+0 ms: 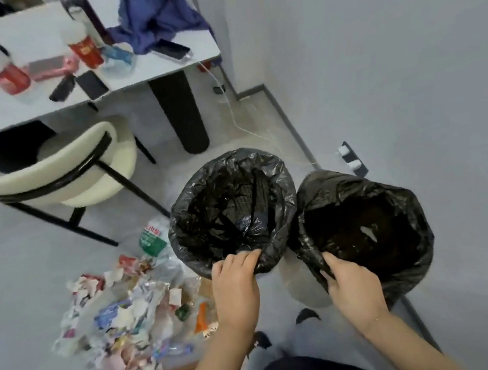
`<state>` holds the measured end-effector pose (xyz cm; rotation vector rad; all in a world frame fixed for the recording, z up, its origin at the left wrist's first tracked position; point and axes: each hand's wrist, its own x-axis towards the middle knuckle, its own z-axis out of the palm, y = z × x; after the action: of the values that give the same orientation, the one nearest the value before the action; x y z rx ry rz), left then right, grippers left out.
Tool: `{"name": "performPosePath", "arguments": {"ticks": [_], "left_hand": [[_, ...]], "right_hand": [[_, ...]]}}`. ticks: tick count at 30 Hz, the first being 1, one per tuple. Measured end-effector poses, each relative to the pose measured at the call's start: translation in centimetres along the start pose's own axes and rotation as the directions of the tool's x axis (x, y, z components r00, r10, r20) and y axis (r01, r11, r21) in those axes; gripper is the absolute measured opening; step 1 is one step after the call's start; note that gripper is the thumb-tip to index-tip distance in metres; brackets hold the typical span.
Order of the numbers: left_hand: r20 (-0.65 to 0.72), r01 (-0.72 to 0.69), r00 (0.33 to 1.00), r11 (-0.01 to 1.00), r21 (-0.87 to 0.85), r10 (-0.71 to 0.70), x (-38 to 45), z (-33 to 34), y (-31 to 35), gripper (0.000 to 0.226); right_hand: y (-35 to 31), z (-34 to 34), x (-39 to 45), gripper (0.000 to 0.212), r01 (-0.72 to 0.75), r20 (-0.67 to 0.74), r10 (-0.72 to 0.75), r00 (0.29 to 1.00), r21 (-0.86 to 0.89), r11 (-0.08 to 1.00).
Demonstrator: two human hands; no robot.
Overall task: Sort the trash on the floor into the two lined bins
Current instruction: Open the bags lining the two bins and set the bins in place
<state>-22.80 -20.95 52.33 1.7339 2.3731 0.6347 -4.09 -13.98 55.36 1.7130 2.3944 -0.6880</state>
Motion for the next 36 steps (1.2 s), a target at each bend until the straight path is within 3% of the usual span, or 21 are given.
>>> {"name": "performPosePath", "arguments": {"ticks": [4,10,11,12,14,16,24,36], "left_hand": [[-0.134,0.254,0.957,0.966,-0.042,-0.257,-3.6,-3.7,-5.2,0.055],[-0.264,0.564,0.773,0.815,-0.132,-0.577,-9.2,-7.5,-8.4,0.051],[-0.253,0.585,0.761,0.801,-0.130,-0.597,-9.1,-7.8,-8.5,0.051],[-0.304,0.675,0.669,0.725,-0.133,-0.678,-11.0,-8.4,-8.5,0.053],[-0.339,0.717,0.610,0.681,-0.149,-0.716,-11.9,-8.9,-8.6,0.057],[-0.386,0.802,0.472,0.568,-0.185,-0.792,-14.3,-9.5,-8.1,0.059],[-0.495,0.917,0.104,0.276,-0.288,-0.862,-24.1,-12.1,-7.4,0.057],[-0.657,0.944,-0.023,0.200,-0.263,-0.754,-40.0,-18.9,-13.8,0.055]], "right_hand": [[-6.2,1.2,1.2,0.030,0.186,0.053,-0.183,0.982,-0.057,0.981],[-14.4,2.8,2.6,0.045,0.512,0.219,-0.476,0.852,-0.154,0.845],[-14.8,2.7,2.9,0.046,0.514,0.225,-0.476,0.850,-0.163,0.842],[-16.8,3.4,3.2,0.047,0.621,0.285,-0.564,0.775,-0.174,0.764],[-18.0,3.5,3.8,0.046,0.671,0.291,-0.613,0.734,-0.168,0.723],[-20.4,4.5,3.6,0.043,0.788,0.345,-0.717,0.606,-0.136,0.601],[-28.4,8.7,-2.6,0.037,0.972,0.469,-0.852,0.234,-0.118,0.202],[-40.3,15.8,-18.8,0.030,0.998,0.393,-0.920,-0.010,-0.059,-0.036]]}}
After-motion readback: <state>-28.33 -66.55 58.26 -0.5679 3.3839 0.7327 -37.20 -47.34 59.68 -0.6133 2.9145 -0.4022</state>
